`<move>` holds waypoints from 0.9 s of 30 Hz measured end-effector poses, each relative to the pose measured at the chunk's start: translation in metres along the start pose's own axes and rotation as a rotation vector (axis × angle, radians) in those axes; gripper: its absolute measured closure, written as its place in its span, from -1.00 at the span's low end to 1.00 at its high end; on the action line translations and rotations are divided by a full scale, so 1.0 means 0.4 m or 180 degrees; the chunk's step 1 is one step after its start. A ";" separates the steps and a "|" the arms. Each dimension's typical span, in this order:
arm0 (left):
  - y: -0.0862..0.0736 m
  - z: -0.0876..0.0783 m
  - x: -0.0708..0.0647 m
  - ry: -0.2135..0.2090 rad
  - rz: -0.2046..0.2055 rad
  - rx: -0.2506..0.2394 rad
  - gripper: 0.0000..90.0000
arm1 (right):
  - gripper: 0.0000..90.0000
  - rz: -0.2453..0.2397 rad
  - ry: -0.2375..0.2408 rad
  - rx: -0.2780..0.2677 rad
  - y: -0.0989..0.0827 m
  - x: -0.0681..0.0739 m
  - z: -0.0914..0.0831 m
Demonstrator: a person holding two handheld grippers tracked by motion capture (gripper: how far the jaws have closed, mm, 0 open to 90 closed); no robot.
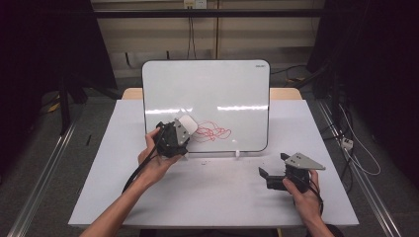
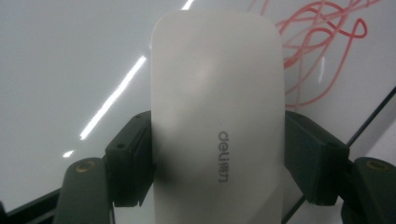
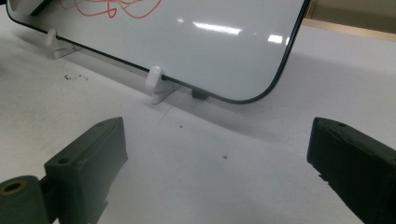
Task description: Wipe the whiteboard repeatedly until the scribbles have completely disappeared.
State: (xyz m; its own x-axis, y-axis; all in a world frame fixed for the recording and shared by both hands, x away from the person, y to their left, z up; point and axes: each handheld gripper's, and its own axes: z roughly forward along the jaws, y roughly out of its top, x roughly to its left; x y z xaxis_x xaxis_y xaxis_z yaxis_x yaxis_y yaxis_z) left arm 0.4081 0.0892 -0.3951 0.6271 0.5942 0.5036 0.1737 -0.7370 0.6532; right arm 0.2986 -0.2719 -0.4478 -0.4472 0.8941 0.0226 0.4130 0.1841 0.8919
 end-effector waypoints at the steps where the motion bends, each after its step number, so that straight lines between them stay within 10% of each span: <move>1: 0.001 0.001 -0.006 0.0005 0.0021 -0.0001 -0.32 | -0.89 0.0000 0.0000 0.0000 0.000 0.000 0.000; 27: 0.007 0.012 -0.062 -0.0128 0.0230 0.0011 -0.32 | -0.89 -0.0003 0.0002 -0.0002 0.000 0.000 0.001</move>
State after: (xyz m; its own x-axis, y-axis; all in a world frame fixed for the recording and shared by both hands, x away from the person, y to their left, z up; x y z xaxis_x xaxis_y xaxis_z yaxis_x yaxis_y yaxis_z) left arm 0.3967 0.0710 -0.4085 0.6681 0.5262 0.5262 0.1295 -0.7785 0.6141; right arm 0.2989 -0.2719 -0.4479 -0.4480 0.8938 0.0221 0.4122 0.1846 0.8922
